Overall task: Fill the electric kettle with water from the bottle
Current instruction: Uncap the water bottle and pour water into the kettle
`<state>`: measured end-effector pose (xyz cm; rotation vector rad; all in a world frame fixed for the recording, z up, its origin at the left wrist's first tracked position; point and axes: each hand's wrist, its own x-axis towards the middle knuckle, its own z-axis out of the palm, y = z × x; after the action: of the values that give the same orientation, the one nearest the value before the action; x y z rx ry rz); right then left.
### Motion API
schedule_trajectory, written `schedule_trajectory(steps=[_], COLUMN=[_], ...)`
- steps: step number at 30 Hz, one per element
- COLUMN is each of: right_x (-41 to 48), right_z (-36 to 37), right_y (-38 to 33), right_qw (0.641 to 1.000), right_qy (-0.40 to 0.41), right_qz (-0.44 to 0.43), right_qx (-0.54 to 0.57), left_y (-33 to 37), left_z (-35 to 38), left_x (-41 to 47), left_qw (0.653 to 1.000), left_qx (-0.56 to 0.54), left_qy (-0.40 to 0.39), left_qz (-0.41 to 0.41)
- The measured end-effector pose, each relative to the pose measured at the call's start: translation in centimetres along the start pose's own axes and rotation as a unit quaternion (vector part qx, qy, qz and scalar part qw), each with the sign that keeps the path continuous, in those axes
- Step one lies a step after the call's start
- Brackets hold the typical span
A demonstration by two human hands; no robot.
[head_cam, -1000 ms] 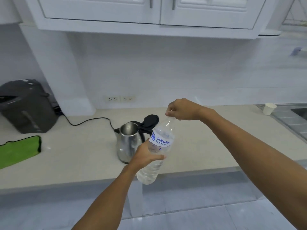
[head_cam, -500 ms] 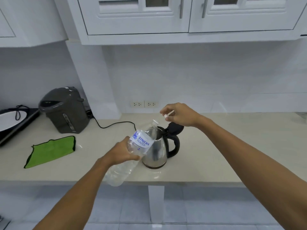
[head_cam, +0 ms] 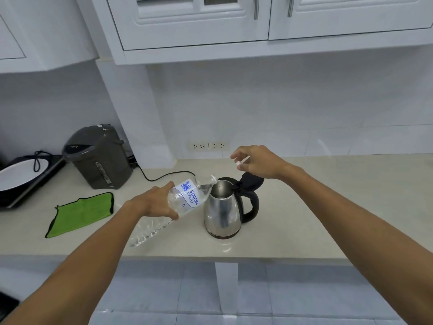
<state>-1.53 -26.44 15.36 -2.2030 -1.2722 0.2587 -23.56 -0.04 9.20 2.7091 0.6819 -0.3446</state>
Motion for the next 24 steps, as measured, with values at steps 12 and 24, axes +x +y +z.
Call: schedule_trajectory(steps=[12, 24], right_x=[0.0, -0.6], right_z=[0.5, 0.7], right_y=[0.6, 1.5], right_qw=[1.0, 1.0], right_qy=[-0.002, -0.003], right_qz=[0.002, 0.01], right_qx=[0.007, 0.017], left_y=[-0.6, 0.0], left_z=[-0.3, -0.6], left_x=[-0.1, 0.2], left_qw=[0.998, 0.997], left_qx=[0.066, 0.072], left_qy=[-0.009, -0.005], left_qz=[-0.019, -0.01])
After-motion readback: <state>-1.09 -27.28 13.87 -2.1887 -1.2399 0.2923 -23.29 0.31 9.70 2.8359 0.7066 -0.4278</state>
